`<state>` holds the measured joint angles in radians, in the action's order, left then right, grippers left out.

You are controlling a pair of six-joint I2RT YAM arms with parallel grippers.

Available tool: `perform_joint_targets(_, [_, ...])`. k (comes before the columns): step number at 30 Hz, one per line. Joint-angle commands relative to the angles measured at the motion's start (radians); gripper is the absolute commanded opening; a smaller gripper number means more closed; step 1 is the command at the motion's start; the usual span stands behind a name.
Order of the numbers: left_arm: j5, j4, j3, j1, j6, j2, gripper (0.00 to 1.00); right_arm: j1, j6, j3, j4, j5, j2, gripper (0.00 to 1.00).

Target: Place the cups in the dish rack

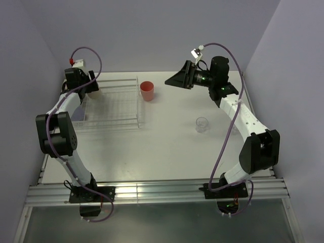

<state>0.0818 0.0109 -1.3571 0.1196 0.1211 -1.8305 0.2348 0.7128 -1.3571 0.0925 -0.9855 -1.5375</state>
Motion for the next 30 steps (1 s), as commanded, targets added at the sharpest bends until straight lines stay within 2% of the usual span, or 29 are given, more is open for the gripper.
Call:
perform_joint_targets(1, [0.033, -0.034, -0.040, 0.009, 0.005, -0.004, 0.09, -0.008, 0.011, -0.047, 0.049, -0.021, -0.001, 1.00])
perform_joint_targets(6, [0.038, -0.035, -0.040, 0.015, 0.005, -0.019, 0.20, -0.008, 0.019, -0.050, 0.052, -0.027, -0.007, 1.00])
perform_joint_targets(9, [0.045, -0.034, -0.042, 0.018, 0.011, -0.024, 0.30, -0.008, 0.019, -0.057, 0.050, -0.028, -0.012, 1.00])
perform_joint_targets(13, [0.053, -0.023, -0.051, 0.018, 0.020, -0.027, 0.48, -0.008, 0.027, -0.059, 0.058, -0.030, -0.018, 1.00])
perform_joint_targets(16, [0.053, -0.014, -0.063, 0.020, 0.020, -0.030, 0.66, -0.009, 0.031, -0.060, 0.064, -0.030, -0.019, 1.00])
perform_joint_targets(19, [0.050, 0.009, -0.076, 0.018, 0.020, -0.029, 0.68, -0.008, 0.028, -0.060, 0.061, -0.030, -0.018, 1.00])
perform_joint_targets(20, [0.053, 0.017, -0.080, 0.020, 0.020, -0.026, 0.73, -0.008, 0.024, -0.062, 0.056, -0.030, -0.016, 1.00])
perform_joint_targets(23, [0.065, 0.030, -0.094, 0.020, 0.031, -0.007, 0.77, -0.009, 0.011, -0.069, 0.047, -0.027, -0.015, 1.00])
perform_joint_targets(25, [0.069, 0.055, -0.114, 0.020, 0.035, 0.005, 0.94, -0.008, 0.005, -0.074, 0.033, -0.025, -0.015, 1.00])
perform_joint_targets(30, [0.067, 0.115, -0.146, 0.020, 0.023, 0.040, 0.99, -0.008, 0.004, -0.082, 0.029, -0.028, -0.021, 1.00])
